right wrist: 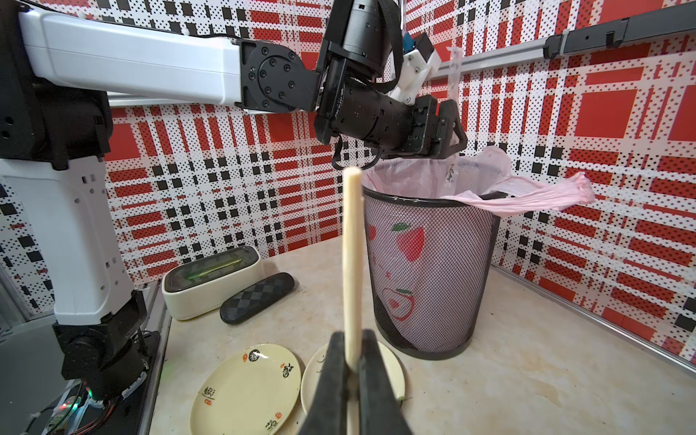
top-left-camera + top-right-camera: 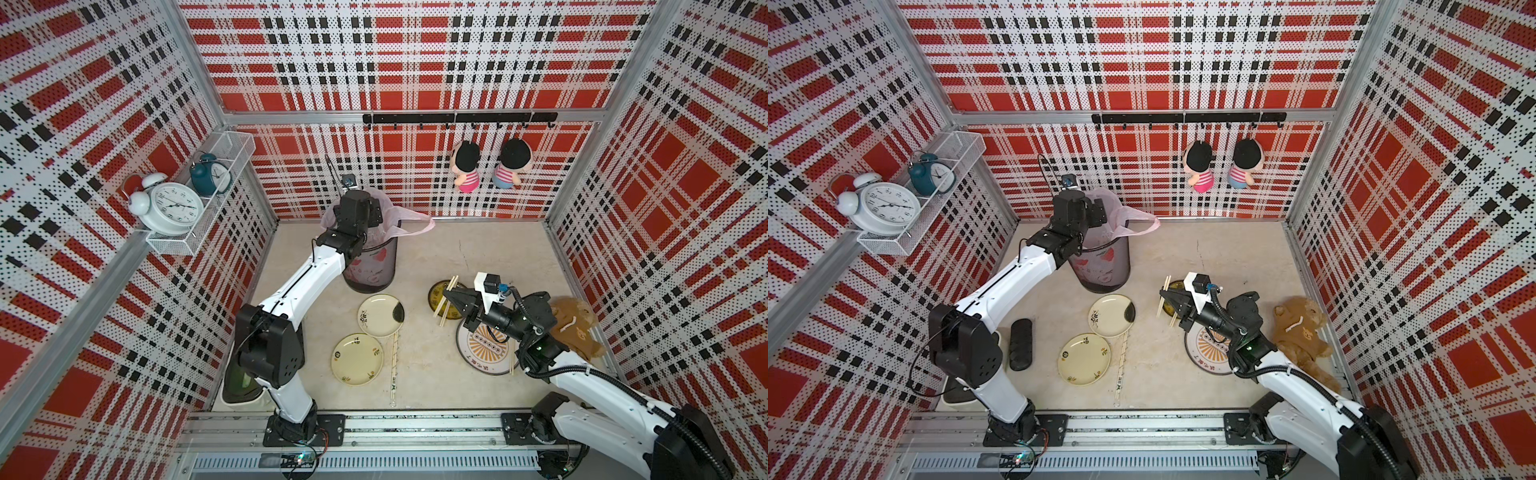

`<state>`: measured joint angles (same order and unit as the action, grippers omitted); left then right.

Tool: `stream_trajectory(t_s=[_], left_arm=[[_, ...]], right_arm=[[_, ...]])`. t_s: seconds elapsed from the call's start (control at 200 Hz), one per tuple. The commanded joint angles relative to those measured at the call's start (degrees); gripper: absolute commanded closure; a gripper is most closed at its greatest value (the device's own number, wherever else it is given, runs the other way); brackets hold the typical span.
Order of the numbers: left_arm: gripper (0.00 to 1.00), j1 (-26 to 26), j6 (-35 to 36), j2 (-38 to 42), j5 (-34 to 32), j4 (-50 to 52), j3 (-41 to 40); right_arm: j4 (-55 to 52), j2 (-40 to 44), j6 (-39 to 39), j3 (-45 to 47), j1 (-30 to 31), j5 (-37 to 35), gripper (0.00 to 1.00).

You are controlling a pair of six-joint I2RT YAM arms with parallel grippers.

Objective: Remove the packaging of disposable chopsticks
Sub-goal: Place the packet bag in the trash bin.

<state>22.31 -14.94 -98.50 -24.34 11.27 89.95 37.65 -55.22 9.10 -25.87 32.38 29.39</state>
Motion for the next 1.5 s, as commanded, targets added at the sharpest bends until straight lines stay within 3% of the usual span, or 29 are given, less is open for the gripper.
stream_trajectory(t_s=[0.0, 0.14, 0.361, 0.626, 0.797, 0.942, 1.208, 1.298, 1.393, 1.498], left_arm=[[0.12, 0.1, -0.4, 0.2, -1.3, 2.3, 1.4], [0.13, -0.9, -0.8, 1.8, -5.9, 3.5, 1.2], [0.12, -5.3, -1.3, 3.0, -4.8, 6.7, 0.6], [0.10, 2.9, 1.9, -1.9, -7.9, 10.5, 7.3], [0.10, 4.5, 1.6, -3.8, 2.3, 9.4, 7.6], [0.10, 5.9, 2.3, -5.5, 3.4, 9.7, 9.6], [0.07, 2.9, 1.0, -4.0, 16.0, 5.8, 4.3], [0.05, 1.2, 0.7, -3.8, 17.4, 5.8, 4.3], [0.04, -1.1, 0.1, -3.3, 26.1, 4.6, 3.2], [0.02, 0.1, 0.7, -0.9, 20.4, 3.7, 1.4]], right_arm=[[1.4, -0.3, -0.4, 0.0, -0.4, 0.5, 1.00], [1.3, -0.8, -0.4, -0.2, -0.4, 0.6, 1.00], [1.2, -0.6, -0.6, -0.2, -0.4, 0.5, 1.00], [1.1, -0.4, -0.7, -0.1, -0.4, 0.3, 1.00], [0.8, 0.3, -0.8, 0.2, -0.4, 0.0, 1.00], [0.8, -0.2, -0.9, 0.0, -0.4, -0.1, 1.00], [0.7, -0.1, -1.0, 0.1, -0.4, -0.6, 1.00], [0.7, -0.5, -1.0, -0.1, -0.3, -0.5, 1.00], [0.7, -0.7, -1.0, -0.1, -0.4, -0.6, 1.00], [0.4, -0.5, -1.1, -0.1, -0.3, -1.0, 1.00]])
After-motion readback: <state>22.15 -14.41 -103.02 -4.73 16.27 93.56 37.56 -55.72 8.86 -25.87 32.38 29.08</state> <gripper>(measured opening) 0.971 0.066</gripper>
